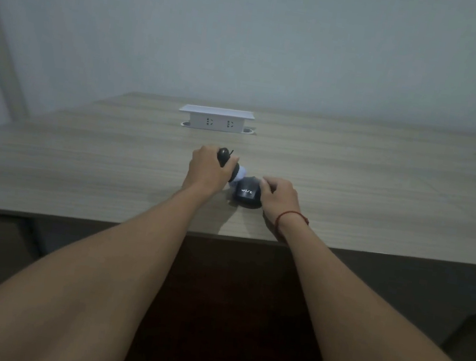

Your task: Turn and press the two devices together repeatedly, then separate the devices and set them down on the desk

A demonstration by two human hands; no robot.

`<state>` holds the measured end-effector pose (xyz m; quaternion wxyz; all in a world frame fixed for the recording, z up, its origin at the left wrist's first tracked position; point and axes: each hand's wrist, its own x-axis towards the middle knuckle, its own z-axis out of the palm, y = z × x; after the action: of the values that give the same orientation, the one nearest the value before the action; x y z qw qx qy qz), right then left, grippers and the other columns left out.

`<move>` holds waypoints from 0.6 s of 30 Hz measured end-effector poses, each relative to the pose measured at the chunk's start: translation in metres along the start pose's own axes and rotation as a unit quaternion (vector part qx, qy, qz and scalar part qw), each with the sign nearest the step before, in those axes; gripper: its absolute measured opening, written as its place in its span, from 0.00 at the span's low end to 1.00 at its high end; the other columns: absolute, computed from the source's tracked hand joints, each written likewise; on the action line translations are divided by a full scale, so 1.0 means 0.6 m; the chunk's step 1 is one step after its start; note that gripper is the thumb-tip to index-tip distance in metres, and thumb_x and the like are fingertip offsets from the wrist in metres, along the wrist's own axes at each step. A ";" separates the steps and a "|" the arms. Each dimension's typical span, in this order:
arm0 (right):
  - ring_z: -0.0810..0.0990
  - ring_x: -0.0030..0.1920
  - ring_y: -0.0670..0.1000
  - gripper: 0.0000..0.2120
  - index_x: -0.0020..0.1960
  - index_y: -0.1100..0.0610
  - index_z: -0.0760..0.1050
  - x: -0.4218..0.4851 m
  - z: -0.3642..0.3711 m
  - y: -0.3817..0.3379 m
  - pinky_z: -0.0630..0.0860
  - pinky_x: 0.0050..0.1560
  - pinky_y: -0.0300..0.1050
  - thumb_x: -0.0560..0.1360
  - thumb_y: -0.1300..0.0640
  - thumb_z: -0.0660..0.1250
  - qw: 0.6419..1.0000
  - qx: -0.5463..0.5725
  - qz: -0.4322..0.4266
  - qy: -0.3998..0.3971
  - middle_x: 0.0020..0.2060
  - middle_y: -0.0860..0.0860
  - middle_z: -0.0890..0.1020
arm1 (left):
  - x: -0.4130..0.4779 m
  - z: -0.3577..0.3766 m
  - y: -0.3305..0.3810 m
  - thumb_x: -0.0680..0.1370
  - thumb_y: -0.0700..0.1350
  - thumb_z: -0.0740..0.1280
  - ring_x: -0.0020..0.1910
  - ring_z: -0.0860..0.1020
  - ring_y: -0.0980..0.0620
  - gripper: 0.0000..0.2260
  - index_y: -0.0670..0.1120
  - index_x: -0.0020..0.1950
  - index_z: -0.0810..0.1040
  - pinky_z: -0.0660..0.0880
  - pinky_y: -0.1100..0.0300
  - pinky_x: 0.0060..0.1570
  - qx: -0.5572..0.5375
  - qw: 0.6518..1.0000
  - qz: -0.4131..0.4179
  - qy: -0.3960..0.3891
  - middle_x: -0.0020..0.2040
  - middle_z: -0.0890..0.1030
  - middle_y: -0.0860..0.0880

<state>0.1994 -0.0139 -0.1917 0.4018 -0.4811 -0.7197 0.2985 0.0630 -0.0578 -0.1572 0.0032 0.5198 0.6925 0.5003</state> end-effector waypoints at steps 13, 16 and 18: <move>0.76 0.58 0.54 0.15 0.62 0.57 0.77 -0.001 -0.003 -0.003 0.69 0.56 0.43 0.80 0.58 0.56 0.999 0.008 -0.004 -0.032 0.59 0.55 0.80 | -0.016 -0.004 -0.009 0.76 0.48 0.69 0.38 0.82 0.46 0.14 0.36 0.46 0.81 0.80 0.58 0.39 -0.157 0.983 -0.089 -0.044 0.42 0.83 0.40; 0.77 0.54 0.54 0.15 0.59 0.56 0.77 0.000 0.001 -0.006 0.68 0.51 0.43 0.80 0.51 0.57 1.000 -0.008 0.000 -0.024 0.56 0.55 0.80 | -0.012 -0.005 -0.015 0.77 0.49 0.68 0.40 0.81 0.48 0.14 0.37 0.47 0.80 0.76 0.61 0.38 -0.098 0.990 -0.097 0.004 0.42 0.82 0.42; 0.77 0.52 0.53 0.17 0.59 0.53 0.77 -0.002 0.005 -0.008 0.69 0.51 0.43 0.78 0.46 0.60 1.000 -0.010 0.007 -0.019 0.56 0.53 0.80 | -0.003 -0.005 -0.022 0.78 0.50 0.67 0.41 0.80 0.47 0.15 0.37 0.45 0.80 0.76 0.58 0.39 -0.074 0.992 -0.091 0.034 0.41 0.81 0.42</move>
<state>0.1950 -0.0169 -0.1898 0.3809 -0.4845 -0.7266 0.3037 0.0527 -0.0607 -0.1657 0.0633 0.4352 0.6978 0.5654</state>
